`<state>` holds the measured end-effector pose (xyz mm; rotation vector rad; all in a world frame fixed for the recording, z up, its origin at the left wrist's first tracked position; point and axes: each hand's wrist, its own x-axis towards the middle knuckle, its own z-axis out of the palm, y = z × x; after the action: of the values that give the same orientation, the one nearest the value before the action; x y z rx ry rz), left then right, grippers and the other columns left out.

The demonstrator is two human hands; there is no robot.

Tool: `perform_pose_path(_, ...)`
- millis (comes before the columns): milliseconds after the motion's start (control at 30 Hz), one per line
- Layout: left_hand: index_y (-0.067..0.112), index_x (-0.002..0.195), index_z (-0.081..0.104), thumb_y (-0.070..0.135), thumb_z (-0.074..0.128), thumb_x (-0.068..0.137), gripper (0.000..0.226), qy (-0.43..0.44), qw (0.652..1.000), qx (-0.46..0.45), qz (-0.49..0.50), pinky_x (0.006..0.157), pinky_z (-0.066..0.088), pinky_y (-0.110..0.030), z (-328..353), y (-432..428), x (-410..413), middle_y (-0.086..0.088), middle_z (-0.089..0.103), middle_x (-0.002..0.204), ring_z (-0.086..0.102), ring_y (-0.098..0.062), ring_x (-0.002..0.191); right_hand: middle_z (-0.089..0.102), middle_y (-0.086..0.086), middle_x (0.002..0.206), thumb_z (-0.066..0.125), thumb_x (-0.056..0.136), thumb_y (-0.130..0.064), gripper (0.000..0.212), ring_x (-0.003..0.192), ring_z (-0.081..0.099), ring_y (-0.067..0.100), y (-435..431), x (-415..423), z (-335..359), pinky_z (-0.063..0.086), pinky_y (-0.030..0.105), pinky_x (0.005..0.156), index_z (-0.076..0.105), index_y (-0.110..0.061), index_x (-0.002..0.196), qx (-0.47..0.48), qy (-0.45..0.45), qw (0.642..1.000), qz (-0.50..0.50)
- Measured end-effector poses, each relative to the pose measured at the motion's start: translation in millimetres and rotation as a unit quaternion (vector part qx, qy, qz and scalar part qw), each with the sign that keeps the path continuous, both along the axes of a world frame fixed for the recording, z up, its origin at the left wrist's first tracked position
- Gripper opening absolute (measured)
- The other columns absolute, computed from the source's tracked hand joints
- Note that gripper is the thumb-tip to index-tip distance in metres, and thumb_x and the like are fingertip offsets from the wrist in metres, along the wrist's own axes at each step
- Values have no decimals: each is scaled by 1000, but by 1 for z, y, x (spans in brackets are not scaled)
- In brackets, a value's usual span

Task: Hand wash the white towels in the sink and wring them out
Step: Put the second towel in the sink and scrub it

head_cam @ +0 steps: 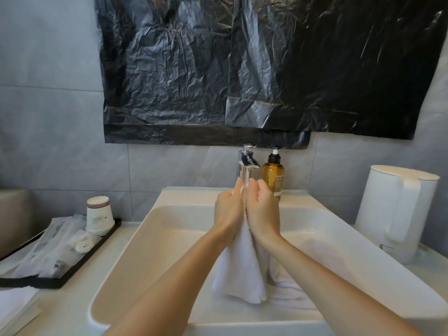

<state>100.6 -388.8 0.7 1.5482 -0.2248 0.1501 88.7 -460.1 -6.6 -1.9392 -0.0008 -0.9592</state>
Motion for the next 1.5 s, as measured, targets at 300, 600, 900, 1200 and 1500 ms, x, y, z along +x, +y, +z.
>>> perform_pose_path(300,8,66,61,43,43,100,53,11,1000,-12,14,65,42,-31,3,3,2,-7,65,69,54,-16,65,52,-5,61,35,103,-34,35,64,53,19,4,-6,-6,40,37,59,44,-24,70,-30,-19,999,32)
perform_pose_path(600,7,68,60,43,39,102,54,5,1000,-4,13,54,42,-20,4,6,1,-5,63,65,55,-14,63,49,-6,59,36,103,-34,35,62,52,18,8,-13,-8,40,38,57,43,-27,69,-55,-33,997,48)
perform_pose_path(900,15,67,59,38,39,103,47,23,1000,3,15,51,39,-22,8,7,-3,0,62,65,53,-9,60,56,2,67,33,103,-35,34,69,56,25,6,-9,-5,41,38,60,46,-21,74,-82,-5,996,38)
perform_pose_path(1200,10,70,65,42,43,100,49,11,1000,-28,-5,63,45,-29,10,2,-8,-3,66,67,59,-16,67,51,-4,62,32,104,-34,38,65,52,20,-4,-4,2,38,37,60,44,-24,69,-7,2,999,32)
perform_pose_path(1500,11,84,70,42,45,100,43,15,1000,-13,-23,65,47,-27,10,2,-13,-4,71,79,63,-14,73,63,4,80,30,104,-35,38,84,61,26,-5,5,6,47,40,74,54,-17,82,32,25,999,9)
